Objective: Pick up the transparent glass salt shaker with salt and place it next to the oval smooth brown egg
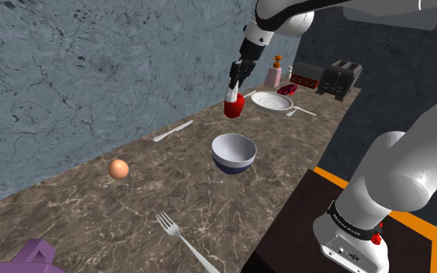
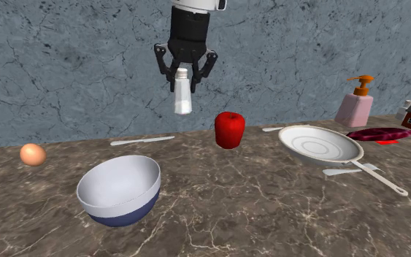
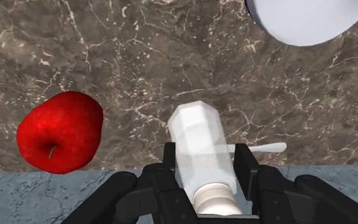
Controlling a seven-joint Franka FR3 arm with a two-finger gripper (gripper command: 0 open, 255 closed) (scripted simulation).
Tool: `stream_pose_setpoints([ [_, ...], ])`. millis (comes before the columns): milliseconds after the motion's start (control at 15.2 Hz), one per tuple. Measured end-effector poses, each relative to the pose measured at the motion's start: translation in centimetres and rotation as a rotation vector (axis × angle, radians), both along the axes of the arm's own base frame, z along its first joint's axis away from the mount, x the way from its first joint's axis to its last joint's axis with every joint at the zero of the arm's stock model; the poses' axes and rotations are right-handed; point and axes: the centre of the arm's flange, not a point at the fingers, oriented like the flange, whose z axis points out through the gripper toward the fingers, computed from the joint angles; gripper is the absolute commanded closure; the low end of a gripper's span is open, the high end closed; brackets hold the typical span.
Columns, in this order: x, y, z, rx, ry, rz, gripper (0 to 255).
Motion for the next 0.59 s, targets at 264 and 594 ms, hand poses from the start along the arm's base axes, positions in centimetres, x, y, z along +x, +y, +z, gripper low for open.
stream_pose_setpoints([
  [264,1.2,5.0,0.2,-0.001,0.0,0.0,255],
  [594,3.0,11.4,0.0,-0.001,0.0,0.0,255],
])
